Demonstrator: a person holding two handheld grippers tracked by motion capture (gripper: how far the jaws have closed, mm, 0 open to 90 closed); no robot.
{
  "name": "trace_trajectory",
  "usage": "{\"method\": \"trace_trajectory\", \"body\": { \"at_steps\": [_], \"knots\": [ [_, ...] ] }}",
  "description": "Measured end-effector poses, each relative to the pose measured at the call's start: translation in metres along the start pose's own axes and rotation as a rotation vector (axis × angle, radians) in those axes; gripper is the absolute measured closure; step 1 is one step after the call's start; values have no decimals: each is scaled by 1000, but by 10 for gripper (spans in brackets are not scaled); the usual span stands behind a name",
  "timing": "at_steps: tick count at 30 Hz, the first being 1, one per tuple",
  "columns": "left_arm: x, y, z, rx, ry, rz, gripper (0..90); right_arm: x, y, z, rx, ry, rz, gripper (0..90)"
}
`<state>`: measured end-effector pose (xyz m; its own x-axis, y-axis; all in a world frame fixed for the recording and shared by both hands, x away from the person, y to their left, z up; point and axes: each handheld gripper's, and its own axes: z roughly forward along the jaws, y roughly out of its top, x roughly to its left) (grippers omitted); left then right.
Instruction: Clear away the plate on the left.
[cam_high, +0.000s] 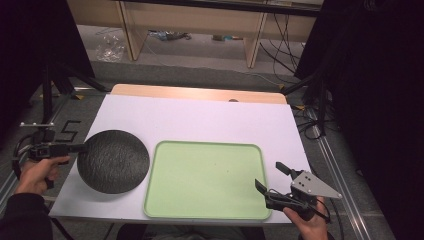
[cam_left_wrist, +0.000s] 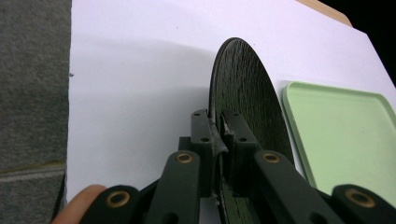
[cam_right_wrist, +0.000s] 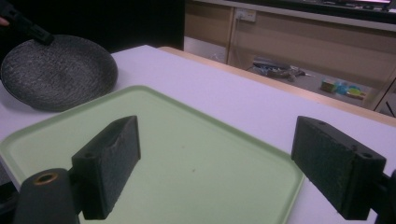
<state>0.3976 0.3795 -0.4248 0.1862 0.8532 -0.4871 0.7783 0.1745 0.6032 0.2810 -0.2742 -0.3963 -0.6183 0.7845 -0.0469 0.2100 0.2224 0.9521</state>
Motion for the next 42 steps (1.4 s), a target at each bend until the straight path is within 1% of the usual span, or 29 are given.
{"method": "trace_trajectory", "body": {
  "at_steps": [3,4,5,6,7,8,10,11,13,15,16,17,18,19,20,21,23,24,27,29,33,34,35,36,37,38,40,41,42],
  "knots": [
    [-9,2,-3,-4,15,28,838,0,0,1,-6,-5,1,164],
    [-18,5,-7,-4,28,64,841,0,1,0,4,-2,-7,164],
    [-24,7,-7,-9,39,77,841,0,0,0,7,0,-4,164],
    [-24,7,-7,-9,39,77,841,0,0,0,7,0,-4,164],
    [-35,9,-10,-15,51,124,845,0,1,1,-5,-3,-8,164],
    [-35,9,-10,-15,51,124,846,0,1,1,-5,-3,-8,164],
    [-49,12,-13,-18,66,164,849,1,0,1,1,6,-8,164],
    [-63,15,-15,-18,82,215,854,1,0,1,-2,3,-9,164],
    [-78,18,-17,-18,106,267,854,1,0,1,8,6,-3,164],
    [-92,19,-18,-18,119,314,856,0,0,2,-9,-2,-22,164],
    [-92,19,-18,-18,119,314,856,0,0,2,-9,-2,-22,164],
    [-100,19,-18,-22,121,330,853,1,0,1,7,8,-8,164],
    [-112,20,-19,-12,126,378,847,0,0,3,-8,3,-15,164],
    [-116,20,-21,3,126,406,842,1,0,2,13,14,3,164],
    [-120,19,-20,-17,118,399,835,1,0,4,-3,10,-3,164],
    [-122,19,-21,1,107,426,828,1,0,2,7,2,-11,164],
    [-125,17,-18,20,72,426,801,1,0,2,-4,1,-13,164],
    [-125,16,-15,34,64,442,777,2,0,2,5,3,-11,165],
    [-126,13,-3,81,102,450,757,3,0,2,18,11,-13,166],
    [-125,10,5,100,105,429,736,3,0,3,8,11,-20,166],
    [-124,9,7,120,52,374,683,2,0,4,3,14,-20,167],
    [-124,9,7,166,26,373,671,1,0,5,-4,15,-32,167],
    [-124,9,6,167,9,375,646,1,0,4,8,11,-35,167],
    [-124,9,6,167,9,375,645,3,0,4,18,20,-17,167],
    [-126,9,6,159,54,370,676,3,0,4,17,19,-19,168],
    [-126,9,6,156,73,374,696,2,0,5,-8,20,-35,168],
    [-124,9,6,158,76,375,708,3,0,4,14,33,-13,168],
    [-123,8,7,131,105,358,723,3,0,4,21,26,-17,168],
    [-115,8,7,120,98,331,769,3,0,4,19,31,-15,168]
  ]
}}
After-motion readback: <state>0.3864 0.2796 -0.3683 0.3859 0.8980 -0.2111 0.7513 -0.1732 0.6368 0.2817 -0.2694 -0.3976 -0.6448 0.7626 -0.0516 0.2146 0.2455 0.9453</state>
